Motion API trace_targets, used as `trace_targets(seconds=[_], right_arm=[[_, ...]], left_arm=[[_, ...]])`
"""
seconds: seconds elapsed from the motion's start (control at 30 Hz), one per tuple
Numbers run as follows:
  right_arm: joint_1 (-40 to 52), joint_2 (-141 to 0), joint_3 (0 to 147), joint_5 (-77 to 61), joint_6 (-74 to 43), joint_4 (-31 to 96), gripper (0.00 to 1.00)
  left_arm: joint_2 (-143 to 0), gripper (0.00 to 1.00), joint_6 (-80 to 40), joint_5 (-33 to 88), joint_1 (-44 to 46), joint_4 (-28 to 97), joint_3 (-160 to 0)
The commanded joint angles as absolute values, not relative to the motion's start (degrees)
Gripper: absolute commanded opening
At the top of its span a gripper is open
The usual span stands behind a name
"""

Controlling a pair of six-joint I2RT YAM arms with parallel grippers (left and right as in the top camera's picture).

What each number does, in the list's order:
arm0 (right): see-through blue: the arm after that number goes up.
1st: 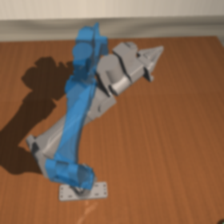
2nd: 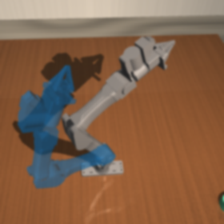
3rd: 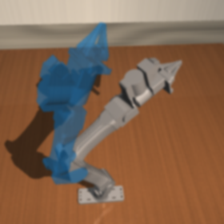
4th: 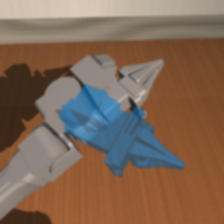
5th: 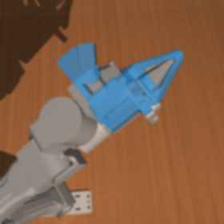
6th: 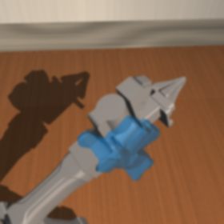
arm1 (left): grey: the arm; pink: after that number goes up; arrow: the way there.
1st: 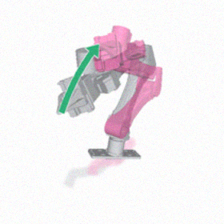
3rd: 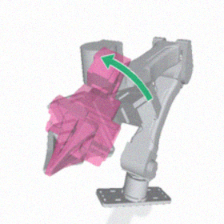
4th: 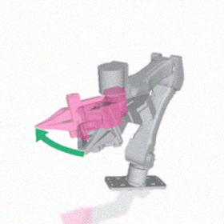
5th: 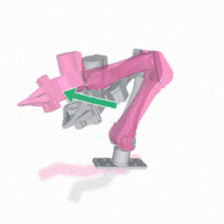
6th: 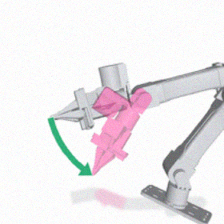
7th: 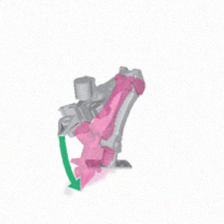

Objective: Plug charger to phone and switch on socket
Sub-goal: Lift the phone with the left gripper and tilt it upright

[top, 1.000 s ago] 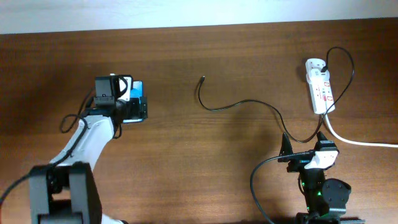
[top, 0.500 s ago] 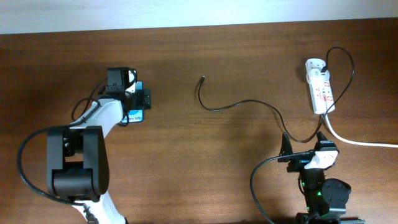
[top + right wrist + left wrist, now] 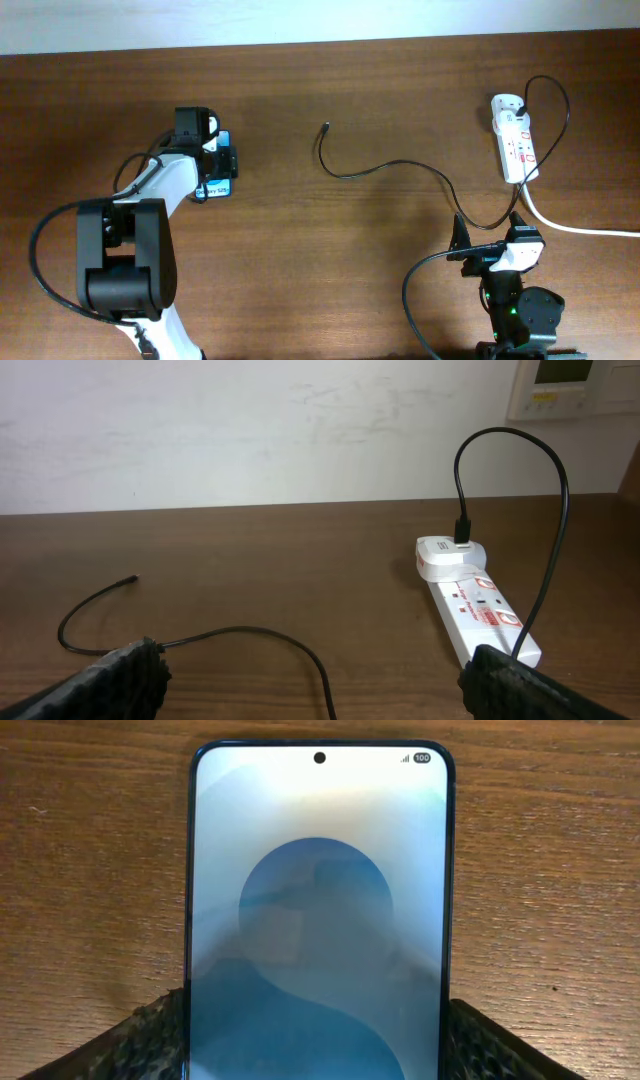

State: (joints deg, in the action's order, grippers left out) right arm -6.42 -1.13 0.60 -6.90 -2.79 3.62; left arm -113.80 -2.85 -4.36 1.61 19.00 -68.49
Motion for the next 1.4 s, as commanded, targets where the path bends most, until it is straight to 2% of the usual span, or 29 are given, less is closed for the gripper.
trace_targets(seconds=[0.0,0.2,0.3,0.43,0.57,0.7,0.93,1.13,1.37], right_arm=[[-6.0,-0.8,0.3,-6.8,-2.8,3.9,0.98],[-6.0,-0.8,0.3,-6.8,-2.8,3.9,0.98],[-6.0,-0.8,0.3,-6.8,-2.8,3.9,0.98],[-6.0,-0.8,0.3,-6.8,-2.8,3.9,0.98],[-6.0,-0.8,0.3,-6.8,-2.8,3.9,0.98],[-6.0,-0.8,0.3,-6.8,-2.8,3.9,0.98],[-6.0,-0.8,0.3,-6.8,-2.8,3.9,0.98],[-6.0,-0.8,0.3,-6.8,-2.8,3.9,0.98],[-6.0,-0.8,0.3,-6.8,-2.8,3.9,0.98]], left_arm=[[-116.5,0.73,-2.4,-5.2,1.5,21.5,-67.4],[-116.4,0.64,-4.5,-5.2,2.2,25.8,-71.3],[-116.4,0.59,-5.3,-5.2,5.4,34.1,-81.7],[-116.4,0.57,-13.7,-4.7,8.9,44.3,-93.3],[-116.4,0.48,-24.9,5.8,10.2,51.9,-101.5],[-116.5,0.40,-35.9,21.9,10.2,52.6,-102.0],[-116.9,0.29,-46.4,42.1,4.7,53.4,-102.0],[-116.9,0.21,-50.1,42.4,3.9,63.1,-102.0],[-116.9,0.20,-50.1,42.4,4.1,63.1,-102.0]])
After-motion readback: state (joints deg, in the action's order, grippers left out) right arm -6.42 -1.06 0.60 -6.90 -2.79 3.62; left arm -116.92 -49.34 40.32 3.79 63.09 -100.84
